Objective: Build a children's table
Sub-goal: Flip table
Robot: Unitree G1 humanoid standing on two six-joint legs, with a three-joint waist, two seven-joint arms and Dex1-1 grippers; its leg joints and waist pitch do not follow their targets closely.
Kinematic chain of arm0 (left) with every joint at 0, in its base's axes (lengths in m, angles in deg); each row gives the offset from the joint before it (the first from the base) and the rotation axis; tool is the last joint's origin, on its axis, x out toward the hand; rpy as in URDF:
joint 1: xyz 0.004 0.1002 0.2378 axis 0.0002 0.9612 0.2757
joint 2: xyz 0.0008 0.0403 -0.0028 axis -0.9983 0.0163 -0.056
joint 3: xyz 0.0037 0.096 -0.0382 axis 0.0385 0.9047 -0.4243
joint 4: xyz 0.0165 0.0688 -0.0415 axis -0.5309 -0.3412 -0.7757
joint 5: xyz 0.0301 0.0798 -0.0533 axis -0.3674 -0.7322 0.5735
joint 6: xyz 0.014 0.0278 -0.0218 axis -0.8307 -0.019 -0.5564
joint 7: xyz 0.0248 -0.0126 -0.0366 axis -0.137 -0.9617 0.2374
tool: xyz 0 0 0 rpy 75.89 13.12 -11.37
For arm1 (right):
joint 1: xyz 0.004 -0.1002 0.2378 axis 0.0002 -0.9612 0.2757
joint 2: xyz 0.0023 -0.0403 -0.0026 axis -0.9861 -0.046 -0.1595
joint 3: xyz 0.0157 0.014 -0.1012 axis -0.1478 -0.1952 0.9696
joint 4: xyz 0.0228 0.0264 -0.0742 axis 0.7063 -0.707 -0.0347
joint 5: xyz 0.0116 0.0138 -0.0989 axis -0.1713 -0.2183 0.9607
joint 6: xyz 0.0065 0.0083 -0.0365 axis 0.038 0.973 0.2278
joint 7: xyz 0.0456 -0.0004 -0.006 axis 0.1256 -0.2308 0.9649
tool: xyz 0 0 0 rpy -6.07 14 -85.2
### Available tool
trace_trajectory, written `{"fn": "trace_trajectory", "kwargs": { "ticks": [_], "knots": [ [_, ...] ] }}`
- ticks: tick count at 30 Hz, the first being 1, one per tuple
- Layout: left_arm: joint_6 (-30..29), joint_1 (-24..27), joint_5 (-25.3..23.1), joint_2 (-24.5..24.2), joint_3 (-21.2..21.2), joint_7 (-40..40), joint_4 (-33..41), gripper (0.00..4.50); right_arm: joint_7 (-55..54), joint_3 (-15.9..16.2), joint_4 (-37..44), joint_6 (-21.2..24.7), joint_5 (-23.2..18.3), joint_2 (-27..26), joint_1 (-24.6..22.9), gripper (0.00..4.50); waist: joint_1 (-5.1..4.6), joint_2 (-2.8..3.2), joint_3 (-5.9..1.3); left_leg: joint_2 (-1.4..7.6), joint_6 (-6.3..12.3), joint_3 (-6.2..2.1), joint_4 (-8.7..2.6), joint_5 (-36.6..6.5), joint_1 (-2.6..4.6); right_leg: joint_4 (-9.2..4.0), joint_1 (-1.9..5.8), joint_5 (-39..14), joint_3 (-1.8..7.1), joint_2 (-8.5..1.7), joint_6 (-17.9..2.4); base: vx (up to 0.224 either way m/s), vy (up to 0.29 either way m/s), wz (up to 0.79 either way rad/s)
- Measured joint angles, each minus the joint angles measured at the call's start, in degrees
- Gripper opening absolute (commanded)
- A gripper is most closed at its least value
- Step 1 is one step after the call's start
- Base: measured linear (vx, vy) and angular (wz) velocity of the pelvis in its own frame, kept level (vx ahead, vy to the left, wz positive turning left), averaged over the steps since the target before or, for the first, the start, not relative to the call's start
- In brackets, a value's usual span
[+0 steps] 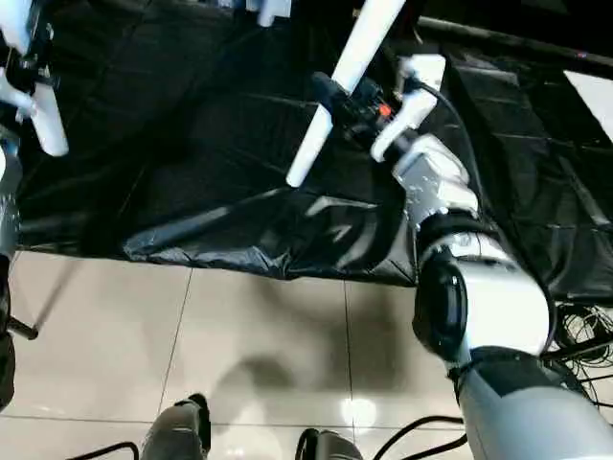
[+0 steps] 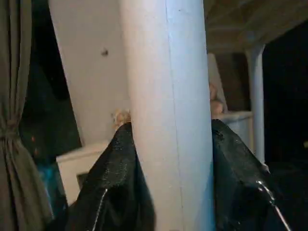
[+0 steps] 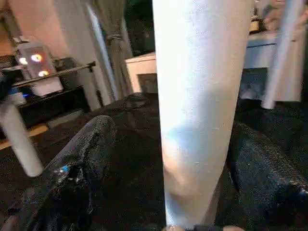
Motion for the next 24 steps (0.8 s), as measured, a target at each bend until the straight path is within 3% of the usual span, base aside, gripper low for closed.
{"fn": "trace_trajectory", "kwargs": {
  "ticks": [4, 12, 16, 20, 22, 24],
  "knots": [
    [-0.8, 1.3, 0.6, 0.0, -0.2, 0.0, 0.4, 1.68, 1.8, 0.2, 2.5, 0.2, -0.6, -0.1, -1.7, 3.72, 0.31, 0.04, 0.02, 0.00, 0.05, 0.07, -0.06, 0.0, 0.00, -0.16, 0.10, 0.0, 0.00, -0.01, 0.0, 0.000, 0.000, 0.00],
    [-2.6, 9.0, 2.4, 0.7, -1.1, 0.0, 3.9, 1.68, 4.1, 0.7, 8.7, -1.1, -0.5, -0.3, -6.6, 3.72, 0.21, -0.07, -0.05, 0.06, -0.02, 0.08, -0.13, 0.0, 0.34, -0.18, 0.47, 0.0, -0.10, -0.04, 0.0, 0.000, 0.000, 0.00],
    [-1.7, 7.5, 2.4, 0.7, -1.0, -0.5, 0.4, 1.68, 4.0, 1.0, 14.0, -0.2, -0.7, -1.6, -10.0, 3.72, -0.15, -0.11, -0.07, 0.02, -0.09, 0.09, -0.34, 0.1, 0.56, -0.22, 0.65, 0.0, -0.07, -0.06, 0.0, 0.000, 0.000, 0.00],
    [-1.2, 5.0, 2.3, 0.7, -0.9, -1.3, -5.0, 1.68, 2.6, 2.4, 21.6, 0.6, -1.1, -3.6, -14.9, 3.72, -0.40, -0.14, -0.13, -0.03, -0.15, 0.18, -0.86, 0.1, 1.41, -0.37, 0.90, -0.2, 0.06, -0.07, 0.3, 0.000, 0.000, 0.00],
    [-1.3, 4.2, 2.2, 0.6, -0.9, -1.3, -5.8, 1.68, 1.7, 3.2, 24.3, 0.7, -1.0, -3.6, -16.5, 3.72, -0.47, -0.31, -0.25, -0.04, -0.21, 0.19, -1.08, 0.1, 1.35, -0.44, 1.01, -0.2, 0.05, -0.07, 0.3, 0.000, 0.000, 0.00],
    [-1.7, 4.0, 2.2, 0.4, -0.9, -1.6, -6.2, 2.24, 0.5, 3.8, 26.1, -0.2, -0.3, -4.4, -17.9, 3.72, -0.54, -0.42, -0.64, -0.02, -0.39, 0.20, -1.12, 0.2, 1.37, -0.40, 1.10, -0.3, 0.05, -0.03, 0.4, 0.000, 0.000, 0.00]
  ]
}}
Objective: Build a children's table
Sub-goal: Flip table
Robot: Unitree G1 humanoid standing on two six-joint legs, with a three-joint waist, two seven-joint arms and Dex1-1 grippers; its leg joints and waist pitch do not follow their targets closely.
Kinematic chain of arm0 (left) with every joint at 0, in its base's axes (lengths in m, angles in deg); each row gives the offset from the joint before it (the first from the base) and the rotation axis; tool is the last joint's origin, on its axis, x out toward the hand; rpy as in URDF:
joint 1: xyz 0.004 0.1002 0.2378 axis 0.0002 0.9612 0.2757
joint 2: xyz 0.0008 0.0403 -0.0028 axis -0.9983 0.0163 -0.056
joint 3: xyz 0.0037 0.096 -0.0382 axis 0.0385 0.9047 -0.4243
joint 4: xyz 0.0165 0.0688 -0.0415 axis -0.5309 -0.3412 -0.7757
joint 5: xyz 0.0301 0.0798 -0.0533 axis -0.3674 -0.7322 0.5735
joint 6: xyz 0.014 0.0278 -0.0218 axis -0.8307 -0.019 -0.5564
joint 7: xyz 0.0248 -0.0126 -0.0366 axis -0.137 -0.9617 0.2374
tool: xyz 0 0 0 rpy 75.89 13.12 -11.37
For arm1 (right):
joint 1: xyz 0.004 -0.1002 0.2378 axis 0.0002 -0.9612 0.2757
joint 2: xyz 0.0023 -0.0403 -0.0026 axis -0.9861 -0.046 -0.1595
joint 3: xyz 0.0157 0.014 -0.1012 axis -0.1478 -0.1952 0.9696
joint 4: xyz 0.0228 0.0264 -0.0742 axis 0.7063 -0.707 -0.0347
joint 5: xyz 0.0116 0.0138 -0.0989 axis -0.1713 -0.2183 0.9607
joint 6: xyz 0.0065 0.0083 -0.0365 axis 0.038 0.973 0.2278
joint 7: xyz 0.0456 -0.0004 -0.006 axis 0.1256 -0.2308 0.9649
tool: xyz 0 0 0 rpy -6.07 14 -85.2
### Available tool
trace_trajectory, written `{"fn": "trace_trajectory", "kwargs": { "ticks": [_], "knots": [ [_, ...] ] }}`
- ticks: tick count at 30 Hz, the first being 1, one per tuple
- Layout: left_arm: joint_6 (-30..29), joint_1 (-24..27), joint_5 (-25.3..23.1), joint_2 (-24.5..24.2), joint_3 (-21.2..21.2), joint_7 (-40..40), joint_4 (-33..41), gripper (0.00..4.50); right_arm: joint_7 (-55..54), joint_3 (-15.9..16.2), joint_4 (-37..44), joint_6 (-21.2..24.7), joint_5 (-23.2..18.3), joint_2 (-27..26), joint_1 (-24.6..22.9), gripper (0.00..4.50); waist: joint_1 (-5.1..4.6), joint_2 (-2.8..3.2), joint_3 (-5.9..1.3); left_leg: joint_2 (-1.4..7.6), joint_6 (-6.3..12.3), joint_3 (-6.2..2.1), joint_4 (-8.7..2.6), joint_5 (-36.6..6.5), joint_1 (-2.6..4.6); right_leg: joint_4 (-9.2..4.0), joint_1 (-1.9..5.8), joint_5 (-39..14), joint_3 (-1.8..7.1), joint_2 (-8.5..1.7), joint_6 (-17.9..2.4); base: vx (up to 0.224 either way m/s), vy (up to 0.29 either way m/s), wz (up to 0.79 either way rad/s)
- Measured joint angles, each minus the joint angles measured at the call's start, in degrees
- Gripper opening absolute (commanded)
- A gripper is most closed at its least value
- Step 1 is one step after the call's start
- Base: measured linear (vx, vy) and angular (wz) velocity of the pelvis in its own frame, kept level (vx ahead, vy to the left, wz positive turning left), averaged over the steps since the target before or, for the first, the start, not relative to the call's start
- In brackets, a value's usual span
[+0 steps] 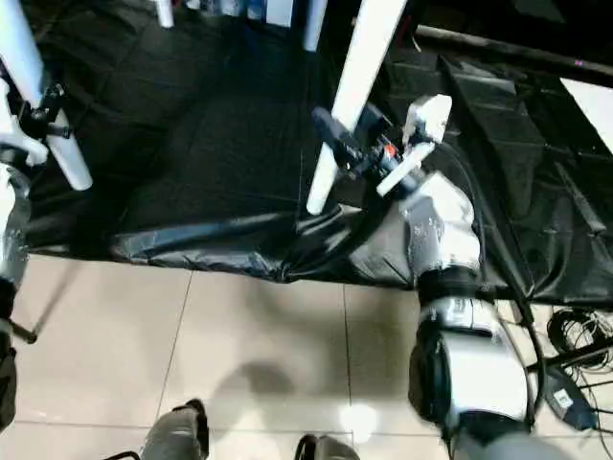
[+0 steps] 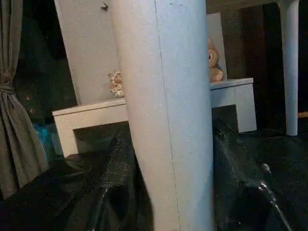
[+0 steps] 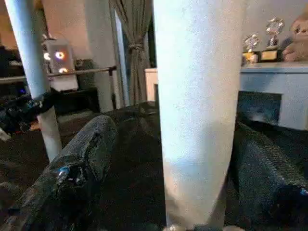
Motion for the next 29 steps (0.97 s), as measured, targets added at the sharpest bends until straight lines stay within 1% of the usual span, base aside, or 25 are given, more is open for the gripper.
{"fn": "trace_trajectory", "kwargs": {
  "ticks": [1, 2, 5, 6, 8, 9, 11, 13, 15, 18, 20, 21, 22, 23, 24, 25, 27, 28, 29],
  "knots": [
    [-0.3, 0.3, -0.5, -0.3, 0.3, -1.0, 0.0, 2.24, -1.0, 0.7, 0.5, -1.0, 0.8, -0.4, -0.7, 3.72, -0.08, 0.00, -0.25, 0.00, -0.02, 0.01, -0.01, 0.0, 0.01, 0.02, 0.01, -0.1, 0.02, 0.01, 0.0, 0.000, 0.000, 0.00],
    [-0.3, 0.5, -0.6, -0.9, 0.8, -1.5, 0.0, 2.51, -1.6, 0.9, 1.1, -1.5, 1.2, -0.6, -1.4, 3.72, -0.09, 0.09, -0.33, 0.00, -0.02, 0.01, -0.01, 0.0, 0.00, 0.01, 0.01, -0.1, 0.03, 0.01, 0.0, 0.000, 0.000, 0.00],
    [-0.7, 1.9, -2.8, -2.2, 2.1, -3.2, 0.6, 2.70, -2.1, 1.8, 1.5, -2.2, 2.6, -1.3, -3.3, 3.72, -0.04, 0.44, -0.46, -0.01, 0.02, 0.15, 0.02, 0.0, -0.03, 0.00, 0.00, -0.1, 0.10, -0.01, 0.0, 0.000, 0.000, 0.00],
    [-1.7, 4.9, -2.9, -2.3, 2.3, -4.1, 1.6, 2.93, -2.4, 2.4, 2.2, -2.2, 2.9, -1.5, -4.9, 3.72, -0.12, 0.57, -0.51, -0.01, 0.09, 0.24, 0.03, 0.0, -0.07, -0.01, -0.06, -0.1, 0.16, -0.02, -0.1, 0.000, 0.000, 0.00],
    [-2.6, 10.1, -2.5, -1.8, 2.3, -4.9, 2.5, 3.00, -2.7, 2.8, 3.2, -2.2, 3.2, -1.6, -7.3, 3.72, -0.16, 0.51, -0.51, 0.05, 0.14, 0.25, 0.08, -0.1, -0.32, -0.01, -0.27, -0.1, 0.12, 0.02, -0.1, 0.000, 0.000, 0.00],
    [-2.6, 14.2, -1.7, -1.5, 2.2, -5.4, 4.3, 3.06, -2.8, 3.1, 4.8, -2.3, 3.3, -1.5, -9.5, 3.72, -0.17, 0.40, -0.53, 0.13, 0.25, 0.24, 0.23, -0.1, -0.48, 0.05, -0.35, -0.1, 0.05, 0.07, -0.1, 0.000, 0.000, 0.00],
    [-2.6, 18.6, -0.3, -1.4, 1.8, -6.5, 7.6, 3.28, -3.2, 3.4, 6.5, -2.3, 3.3, -1.4, -12.2, 3.72, -0.07, 0.28, -0.52, 0.24, 0.50, 0.18, 0.44, -0.1, -0.70, 0.19, -0.48, -0.2, -0.03, 0.16, -0.3, 0.000, 0.000, 0.00],
    [-2.6, 21.3, 1.6, -1.4, 0.9, -7.5, 11.8, 3.28, -3.8, 3.6, 7.1, -2.3, 3.4, -1.6, -13.6, 3.72, 0.01, 0.24, -0.56, 0.30, 0.55, 0.13, 0.58, 0.0, -0.77, 0.31, -0.53, -0.2, -0.09, 0.19, -0.3, 0.000, 0.000, 0.00],
    [-2.1, 26.1, 4.6, -0.9, -0.7, -8.3, 19.3, 3.28, -4.7, 3.7, 9.1, -3.6, 3.4, -1.9, -16.6, 3.72, 0.08, 0.10, -0.75, 0.31, 0.35, 0.15, 0.65, -0.2, -0.49, 0.32, -0.26, -0.2, -0.04, 0.16, -0.3, 0.000, 0.000, 0.00],
    [-2.5, 31.6, 7.6, 0.1, -1.8, -8.7, 24.7, 3.28, -5.7, 3.6, 10.0, -4.5, 3.7, -2.1, -19.7, 3.72, 0.03, 0.08, -0.96, 0.32, 0.32, 0.17, 0.79, -0.2, -0.24, 0.38, -0.01, -0.2, 0.03, 0.15, -0.3, 0.000, 0.000, 0.00],
    [-3.0, 34.1, 8.7, 1.2, -2.3, -8.7, 26.4, 3.28, -6.2, 3.6, 10.5, -5.1, 4.2, -2.2, -21.2, 3.72, 0.10, 0.04, -1.37, 0.31, 0.30, 0.17, 0.98, -0.2, -0.19, 0.63, 0.02, -0.2, 0.03, 0.10, -0.3, 0.000, 0.000, 0.00],
    [-3.9, 36.6, 9.4, 1.9, -2.5, -8.6, 29.0, 3.28, -7.0, 3.6, 11.5, -5.8, 4.6, -2.6, -22.6, 3.72, 0.11, -0.04, -1.79, 0.31, 0.30, 0.17, 1.03, -0.2, -0.14, 0.71, 0.04, -0.2, 0.06, 0.08, -0.3, 0.000, 0.000, 0.00],
    [-4.8, 38.7, 9.5, 2.7, -2.3, -8.2, 30.9, 3.28, -7.9, 3.7, 12.5, -6.0, 5.0, -2.8, -24.0, 3.72, 0.14, -0.09, -2.07, 0.31, 0.29, 0.17, 1.06, -0.2, -0.06, 0.77, 0.10, -0.2, 0.05, 0.06, -0.3, 0.000, 0.000, 0.00],
    [-6.0, 41.9, 9.3, 4.0, -2.3, -6.8, 35.4, 3.28, -10.1, 3.7, 15.8, -6.5, 5.7, -3.6, -27.0, 3.72, 0.22, -0.14, -2.48, 0.31, 0.29, 0.16, 1.02, -0.2, -0.02, 0.68, 0.15, -0.2, 0.05, 0.06, -0.3, 0.000, 0.000, 0.00],
    [-7.5, 46.5, 8.7, 5.5, -1.6, -5.5, 38.9, 3.28, -12.3, 3.7, 18.1, -6.5, 6.7, -4.2, -30.7, 3.72, 0.34, -0.11, -3.09, 0.28, 0.31, 0.15, 1.01, -0.2, 0.24, 0.55, 0.45, -0.2, 0.05, 0.05, -0.3, 0.000, 0.000, 0.00],
    [-9.0, 48.6, 8.1, 6.2, -0.8, -4.6, 40.0, 3.28, -14.0, 3.7, 18.7, -6.4, 7.5, -4.3, -32.7, 3.72, 0.53, -0.06, -3.09, 0.26, 0.31, 0.14, 0.96, -0.2, 0.53, 0.49, 0.71, -0.2, 0.04, 0.04, -0.3, 0.000, 0.000, 0.00],
    [-11.2, 50.8, 6.7, 6.9, 0.2, -3.2, 40.6, 3.28, -16.8, 3.7, 19.8, -6.3, 9.0, -4.8, -35.2, 3.72, 0.74, -0.02, -3.07, 0.24, 0.28, 0.05, 0.83, -0.2, 0.83, 0.48, 0.85, -0.3, 0.02, 0.04, 0.2, -0.028, -0.004, 0.01],
    [-12.8, 51.8, 5.1, 7.4, 0.4, -1.7, 42.8, 3.28, -18.5, 3.9, 22.4, -5.7, 9.8, -5.2, -36.6, 3.72, 0.84, 0.40, -3.01, 0.23, 0.28, -0.09, 0.81, -0.2, 0.81, 0.42, 0.84, -0.3, -0.08, 0.05, 0.3, -0.057, -0.008, 0.02],
    [-13.9, 53.6, 3.1, 8.5, 0.7, -0.1, 46.1, 3.28, -20.1, 4.0, 26.5, -4.9, 10.1, -6.0, -39.1, 3.72, 0.83, 0.99, -3.07, 0.23, 0.27, -0.24, 0.73, -0.2, 0.92, 0.12, 0.85, -0.3, -0.18, 0.07, 0.3, 0.000, 0.000, 0.00]
  ]
}}
